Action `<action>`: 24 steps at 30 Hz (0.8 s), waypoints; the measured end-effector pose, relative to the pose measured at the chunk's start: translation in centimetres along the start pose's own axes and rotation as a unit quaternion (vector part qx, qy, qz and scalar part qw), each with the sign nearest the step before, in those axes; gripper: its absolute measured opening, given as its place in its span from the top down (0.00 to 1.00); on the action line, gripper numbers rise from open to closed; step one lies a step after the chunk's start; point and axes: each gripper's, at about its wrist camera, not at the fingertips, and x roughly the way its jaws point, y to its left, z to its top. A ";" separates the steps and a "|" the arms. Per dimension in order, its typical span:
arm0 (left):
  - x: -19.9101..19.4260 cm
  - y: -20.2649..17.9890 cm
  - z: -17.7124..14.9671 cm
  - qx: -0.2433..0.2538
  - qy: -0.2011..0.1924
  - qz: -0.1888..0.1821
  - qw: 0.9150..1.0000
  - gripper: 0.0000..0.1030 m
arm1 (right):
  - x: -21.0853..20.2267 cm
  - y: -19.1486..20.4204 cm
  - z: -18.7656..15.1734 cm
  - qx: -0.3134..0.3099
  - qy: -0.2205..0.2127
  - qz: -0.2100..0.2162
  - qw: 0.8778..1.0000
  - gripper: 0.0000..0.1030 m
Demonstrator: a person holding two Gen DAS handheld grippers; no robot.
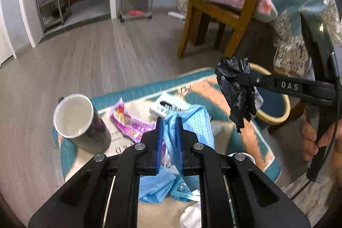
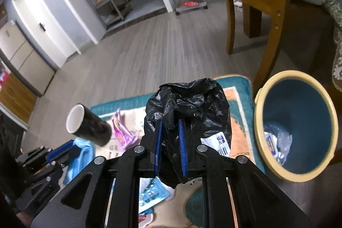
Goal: Collect trash
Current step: 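Grasp the blue face masks with the left gripper while the right grasps the black bag, then carry masks and black bag over the teal bin and release both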
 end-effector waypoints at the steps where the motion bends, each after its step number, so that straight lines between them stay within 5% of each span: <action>1: -0.7 0.0 0.3 -0.005 -0.010 -0.004 1.000 0.89 | -0.4 -0.1 0.2 0.003 -0.004 0.003 1.000 0.84; 14: -2.3 -1.2 2.3 0.004 -0.051 0.007 0.999 0.89 | -8.5 -2.4 1.1 -0.016 -0.078 -0.015 0.997 0.84; 24: 0.0 -3.6 3.7 0.022 -0.049 0.006 0.999 0.89 | -7.8 -8.1 1.7 0.032 -0.080 -0.034 0.996 0.84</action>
